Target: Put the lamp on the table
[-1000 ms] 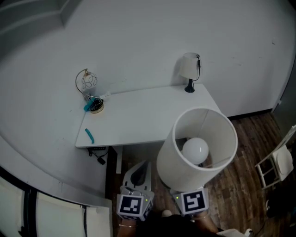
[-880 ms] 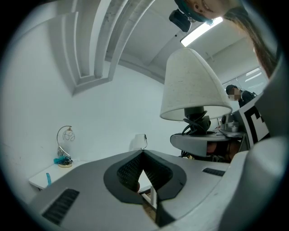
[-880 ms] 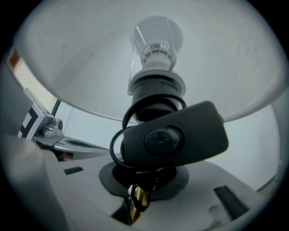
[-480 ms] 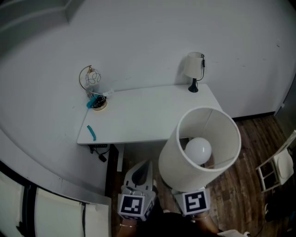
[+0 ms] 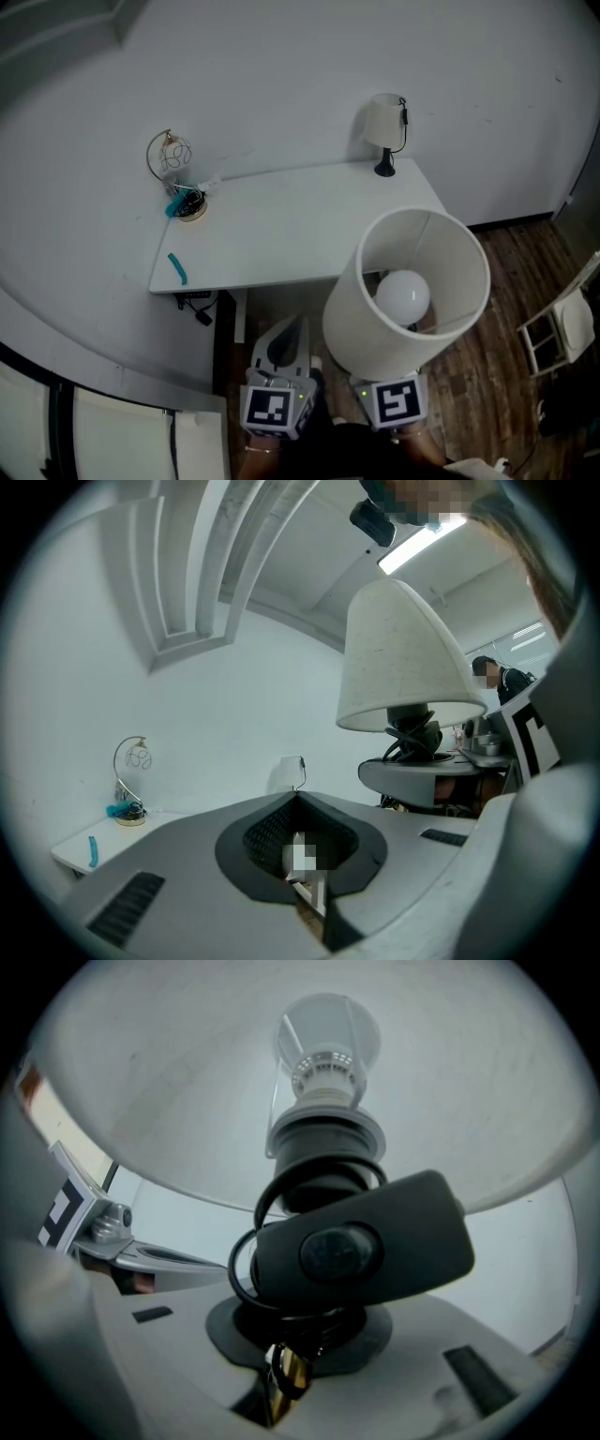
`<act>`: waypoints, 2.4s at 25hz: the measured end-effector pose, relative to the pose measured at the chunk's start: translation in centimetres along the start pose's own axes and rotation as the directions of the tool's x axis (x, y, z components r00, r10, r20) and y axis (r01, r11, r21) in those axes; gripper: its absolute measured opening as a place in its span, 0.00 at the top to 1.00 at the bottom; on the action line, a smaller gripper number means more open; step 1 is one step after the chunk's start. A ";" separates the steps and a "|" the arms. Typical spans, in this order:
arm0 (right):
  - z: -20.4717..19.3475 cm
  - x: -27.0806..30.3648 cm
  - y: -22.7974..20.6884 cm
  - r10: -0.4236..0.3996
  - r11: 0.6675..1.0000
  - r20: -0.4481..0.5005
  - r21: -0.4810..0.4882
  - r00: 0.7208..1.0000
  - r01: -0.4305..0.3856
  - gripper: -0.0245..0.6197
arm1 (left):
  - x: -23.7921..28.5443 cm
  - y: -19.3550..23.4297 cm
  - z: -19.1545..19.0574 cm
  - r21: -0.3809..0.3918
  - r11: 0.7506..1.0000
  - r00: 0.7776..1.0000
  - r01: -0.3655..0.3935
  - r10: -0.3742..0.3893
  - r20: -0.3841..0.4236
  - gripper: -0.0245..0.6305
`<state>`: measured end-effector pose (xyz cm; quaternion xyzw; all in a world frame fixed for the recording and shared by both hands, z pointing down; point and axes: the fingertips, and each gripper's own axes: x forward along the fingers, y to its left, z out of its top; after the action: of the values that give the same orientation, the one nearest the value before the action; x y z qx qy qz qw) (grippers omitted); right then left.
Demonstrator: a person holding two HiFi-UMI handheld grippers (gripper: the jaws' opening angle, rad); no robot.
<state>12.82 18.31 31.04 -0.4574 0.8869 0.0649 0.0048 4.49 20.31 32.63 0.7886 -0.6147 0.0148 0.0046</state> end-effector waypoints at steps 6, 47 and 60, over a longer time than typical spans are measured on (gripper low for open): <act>-0.8 1.2 -0.9 -0.022 1.000 -0.008 -0.001 1.000 0.022 0.87 | 1.3 0.9 -0.4 -0.011 1.000 1.000 0.006 -0.006 -0.002 0.96; -4.0 18.7 -7.3 -0.062 0.998 -0.057 -0.010 0.996 0.062 0.87 | 18.1 11.0 -0.1 -0.027 0.999 0.999 0.030 -0.031 -0.033 0.96; -5.4 24.3 -7.2 -0.089 0.996 -0.084 -0.011 0.993 0.089 0.87 | 21.6 15.8 -1.0 -0.032 0.998 0.998 0.051 -0.053 -0.044 0.96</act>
<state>4.79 -6.13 33.97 -0.4987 0.8648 0.0485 -0.0312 -5.55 -4.46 34.03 0.8036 -0.5939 0.0230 0.0308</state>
